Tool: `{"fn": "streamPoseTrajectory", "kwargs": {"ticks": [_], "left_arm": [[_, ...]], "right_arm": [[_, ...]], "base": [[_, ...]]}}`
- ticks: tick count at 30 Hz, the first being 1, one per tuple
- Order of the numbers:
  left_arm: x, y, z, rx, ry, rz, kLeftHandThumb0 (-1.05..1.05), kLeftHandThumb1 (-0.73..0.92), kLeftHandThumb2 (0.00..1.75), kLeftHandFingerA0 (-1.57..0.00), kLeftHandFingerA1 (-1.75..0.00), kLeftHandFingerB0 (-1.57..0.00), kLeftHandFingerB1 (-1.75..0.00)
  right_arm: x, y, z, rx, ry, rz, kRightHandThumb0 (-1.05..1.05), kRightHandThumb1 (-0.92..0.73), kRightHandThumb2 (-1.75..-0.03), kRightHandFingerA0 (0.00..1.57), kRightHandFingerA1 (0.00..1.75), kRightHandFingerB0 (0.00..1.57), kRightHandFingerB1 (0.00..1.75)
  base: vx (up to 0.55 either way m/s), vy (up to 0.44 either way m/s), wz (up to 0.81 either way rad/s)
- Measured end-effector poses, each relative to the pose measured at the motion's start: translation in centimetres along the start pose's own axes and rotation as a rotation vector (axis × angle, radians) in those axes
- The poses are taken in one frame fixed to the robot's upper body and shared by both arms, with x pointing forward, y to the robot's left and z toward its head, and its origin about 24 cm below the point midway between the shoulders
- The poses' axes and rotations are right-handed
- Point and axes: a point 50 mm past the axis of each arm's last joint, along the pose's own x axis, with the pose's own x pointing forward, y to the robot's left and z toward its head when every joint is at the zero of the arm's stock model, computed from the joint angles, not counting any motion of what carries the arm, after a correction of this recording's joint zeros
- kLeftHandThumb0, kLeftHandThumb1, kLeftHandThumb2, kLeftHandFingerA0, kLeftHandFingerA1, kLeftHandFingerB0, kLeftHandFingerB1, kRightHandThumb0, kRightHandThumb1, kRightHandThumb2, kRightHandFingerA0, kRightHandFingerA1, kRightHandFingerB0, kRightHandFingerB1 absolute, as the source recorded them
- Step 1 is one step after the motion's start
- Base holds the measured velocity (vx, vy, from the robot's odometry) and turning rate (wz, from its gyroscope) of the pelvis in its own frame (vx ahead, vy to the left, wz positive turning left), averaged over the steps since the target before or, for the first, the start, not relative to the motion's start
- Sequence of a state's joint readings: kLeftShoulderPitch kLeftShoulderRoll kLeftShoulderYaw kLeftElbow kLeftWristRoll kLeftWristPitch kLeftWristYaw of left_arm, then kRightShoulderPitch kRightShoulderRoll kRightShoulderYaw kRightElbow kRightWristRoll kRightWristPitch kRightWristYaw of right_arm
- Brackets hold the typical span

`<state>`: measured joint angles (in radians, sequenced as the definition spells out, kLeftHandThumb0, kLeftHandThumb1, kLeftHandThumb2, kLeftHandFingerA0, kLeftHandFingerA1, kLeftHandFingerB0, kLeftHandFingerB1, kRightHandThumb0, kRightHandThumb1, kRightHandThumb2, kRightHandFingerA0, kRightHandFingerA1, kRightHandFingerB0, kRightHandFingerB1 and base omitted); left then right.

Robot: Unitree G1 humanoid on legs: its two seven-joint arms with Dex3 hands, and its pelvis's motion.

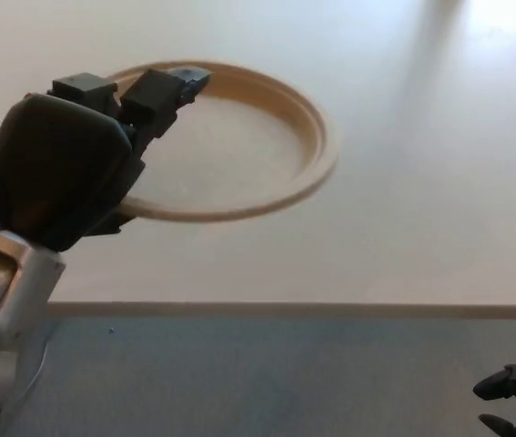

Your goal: A person passes a plate to the robot and the robot grabs it with its left hand and places it at the centre of the table infront of it

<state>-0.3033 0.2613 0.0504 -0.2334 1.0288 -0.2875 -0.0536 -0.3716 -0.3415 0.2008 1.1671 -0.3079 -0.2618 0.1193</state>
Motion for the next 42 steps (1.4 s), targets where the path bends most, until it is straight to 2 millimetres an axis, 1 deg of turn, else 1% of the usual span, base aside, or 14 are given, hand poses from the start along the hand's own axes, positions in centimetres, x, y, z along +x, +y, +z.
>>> {"fn": "streamPoseTrajectory", "kwargs": {"ticks": [3,5,11,14,18,27,32,34,37,38,39,40,41,42], "left_arm": [[0.2,-0.2,0.0,0.039,0.011,0.023,-0.26,0.63,0.59,-0.96,-1.47,-0.86,-0.62],[0.3,-0.4,0.1,0.053,0.014,0.038,-0.24,0.67,0.6,-0.98,-1.45,-0.86,-0.56],[0.1,-0.5,0.2,0.069,0.029,0.081,-0.28,0.64,0.62,-0.95,-1.44,-0.85,-0.58],[0.0,-0.4,0.1,0.078,0.033,0.094,-0.28,0.59,0.59,-0.99,-1.43,-0.87,-0.57],[-0.1,-0.3,0.0,0.084,0.036,0.11,-0.28,0.63,0.59,-0.98,-1.44,-0.87,-0.55],[0.3,-0.6,-0.1,0.072,0.02,0.103,-0.27,0.61,0.61,-0.96,-1.42,-0.86,-0.54],[2.0,-1.9,-0.1,0.068,-0.008,0.045,-0.3,0.64,0.62,-0.95,-1.47,-0.85,-0.55],[2.6,-2.9,-0.2,0.068,-0.01,0.002,-0.26,0.59,0.59,-0.96,-1.34,-0.82,-0.51],[3.4,-4.6,-0.3,0.078,-0.018,-0.073,-0.28,0.61,0.59,-0.94,-1.37,-0.81,-0.5],[3.6,-4.9,-0.3,0.08,-0.02,-0.088,-0.28,0.62,0.6,-0.96,-1.39,-0.78,-0.48],[3.9,-5.8,-0.4,0.086,-0.023,-0.125,-0.37,0.53,0.74,-1.01,-1.31,-0.73,-0.57],[4.2,-6.4,-0.4,0.089,-0.026,-0.151,-0.37,0.53,0.74,-1.01,-1.31,-0.73,-0.57],[4.3,-6.8,-0.5,0.092,-0.029,-0.169,-0.29,0.61,0.6,-0.92,-1.39,-0.79,-0.49],[4.6,-7.3,-0.4,0.098,-0.034,-0.19,-0.29,0.61,0.6,-0.92,-1.39,-0.79,-0.49]], "right_arm": [[0.0,-0.1,0.0,-0.004,0.0,0.004,-0.55,-0.65,-0.59,0.72,0.67,0.53,0.53],[0.0,-0.2,0.1,-0.007,0.0,0.007,-0.55,-0.66,-0.59,0.73,0.67,0.54,0.54],[0.1,-0.5,0.4,-0.016,-0.007,0.009,-0.57,-0.66,-0.6,0.72,0.68,0.53,0.55],[0.1,-0.5,0.4,-0.018,-0.007,0.009,-0.55,-0.66,-0.59,0.73,0.67,0.53,0.53],[0.3,-0.8,0.8,-0.024,-0.011,0.004,-0.57,-0.66,-0.59,0.73,0.67,0.52,0.53],[0.3,-0.9,0.9,-0.037,-0.013,0.005,-0.57,-0.66,-0.59,0.73,0.67,0.52,0.53],[0.4,-1.1,1.1,-0.037,-0.016,0.001,-0.56,-0.66,-0.6,0.73,0.67,0.51,0.53],[0.4,-1.1,1.1,-0.038,-0.017,0.0,-0.56,-0.66,-0.6,0.75,0.68,0.52,0.53],[0.4,-1.2,1.2,-0.038,-0.017,-0.001,-0.56,-0.66,-0.59,0.74,0.67,0.53,0.54],[0.4,-1.2,1.2,-0.037,-0.016,-0.001,-0.56,-0.66,-0.59,0.73,0.67,0.53,0.54],[0.4,-1.2,1.2,-0.038,-0.017,-0.001,-0.55,-0.66,-0.59,0.74,0.67,0.54,0.53],[0.4,-1.2,1.2,-0.037,-0.016,-0.002,-0.55,-0.66,-0.59,0.74,0.67,0.54,0.53],[0.4,-1.2,1.2,-0.037,-0.017,-0.002,-0.56,-0.66,-0.59,0.75,0.68,0.53,0.53],[0.4,-1.2,1.2,-0.037,-0.017,-0.002,-0.56,-0.66,-0.59,0.75,0.68,0.53,0.53]], "base": [[0.0,0.0,0.0],[0.0,0.0,0.0],[0.0,0.0,0.0],[0.0,0.0,0.0],[0.0,0.0,0.0],[0.0,0.0,0.0],[0.0,0.0,0.0],[0.0,0.0,0.0],[0.0,0.0,0.0],[0.0,0.0,0.0],[0.0,0.0,0.0],[0.0,0.0,0.0],[0.0,0.0,0.0],[0.0,0.0,0.0]]}}
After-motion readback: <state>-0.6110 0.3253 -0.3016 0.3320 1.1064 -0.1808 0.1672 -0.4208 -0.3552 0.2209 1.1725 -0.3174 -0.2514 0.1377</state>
